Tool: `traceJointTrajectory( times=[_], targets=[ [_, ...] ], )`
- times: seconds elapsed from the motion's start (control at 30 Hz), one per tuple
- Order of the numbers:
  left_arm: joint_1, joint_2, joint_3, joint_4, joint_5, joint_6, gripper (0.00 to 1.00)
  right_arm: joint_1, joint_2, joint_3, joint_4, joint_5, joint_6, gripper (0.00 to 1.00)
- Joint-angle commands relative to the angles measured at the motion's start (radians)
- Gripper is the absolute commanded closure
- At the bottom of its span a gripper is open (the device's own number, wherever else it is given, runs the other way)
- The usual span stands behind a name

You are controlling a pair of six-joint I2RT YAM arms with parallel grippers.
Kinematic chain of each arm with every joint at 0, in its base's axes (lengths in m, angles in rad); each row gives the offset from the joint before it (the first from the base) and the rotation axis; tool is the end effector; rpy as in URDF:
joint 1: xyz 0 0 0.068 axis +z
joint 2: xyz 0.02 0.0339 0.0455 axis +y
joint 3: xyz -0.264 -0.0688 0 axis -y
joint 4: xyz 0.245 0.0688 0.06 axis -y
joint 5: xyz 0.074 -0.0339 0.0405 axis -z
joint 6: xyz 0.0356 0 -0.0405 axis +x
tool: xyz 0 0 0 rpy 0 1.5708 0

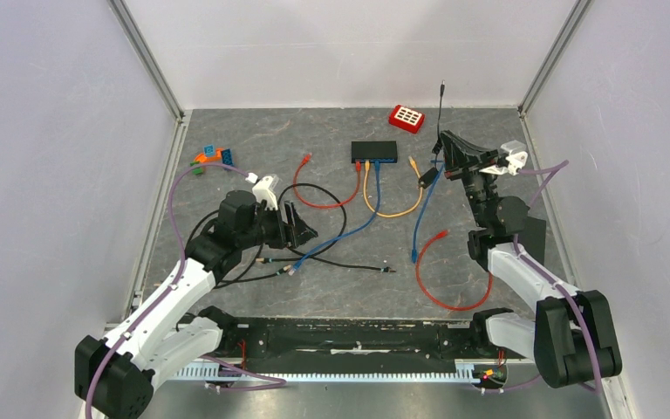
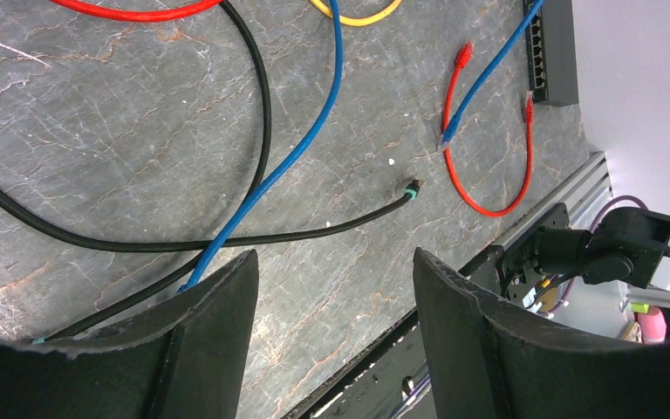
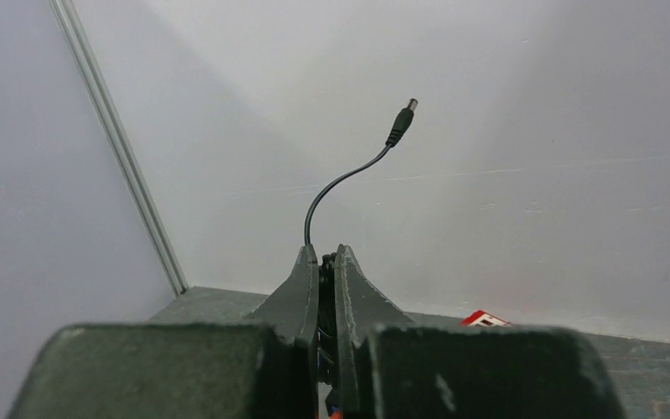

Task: Insert the plug into the switch port
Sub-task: Pick up the power from the center of the board.

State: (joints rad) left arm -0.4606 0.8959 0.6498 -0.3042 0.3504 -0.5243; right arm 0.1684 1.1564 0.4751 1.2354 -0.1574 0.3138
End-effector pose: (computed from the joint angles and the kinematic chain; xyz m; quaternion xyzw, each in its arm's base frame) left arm 0.1727 -0.0993 0.2619 0.0577 0.8615 -0.3614 0.3519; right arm 0.2304 0.0448 0.3049 -0.0333 0.4889 0.2451 0.8365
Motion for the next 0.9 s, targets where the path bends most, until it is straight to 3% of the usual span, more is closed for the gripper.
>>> traceJointTrajectory(
  times=[0.0,0.17,0.47,0.67,0.87],
  targets=[
    [-0.003,-0.009,0.015,0.034,0.021,-0.031,0.29,0.005,0.034,0.006,0.161,0.047,0.141,1.00],
    [-0.003,-0.005,0.006,0.043,0.013,-0.035,0.29,0.028,0.114,0.040,0.156,0.043,0.129,1.00],
    [-0.003,0.018,0.009,0.023,-0.027,-0.021,0.29,0.066,0.262,0.159,0.068,-0.225,0.063,1.00],
    [-0.003,0.031,0.016,0.009,-0.061,-0.025,0.30,0.074,0.359,0.154,0.241,-0.258,0.161,1.00],
    [-0.003,0.023,0.023,-0.018,-0.085,-0.023,0.30,0.085,0.477,0.159,0.252,-0.275,0.047,1.00]
  ],
)
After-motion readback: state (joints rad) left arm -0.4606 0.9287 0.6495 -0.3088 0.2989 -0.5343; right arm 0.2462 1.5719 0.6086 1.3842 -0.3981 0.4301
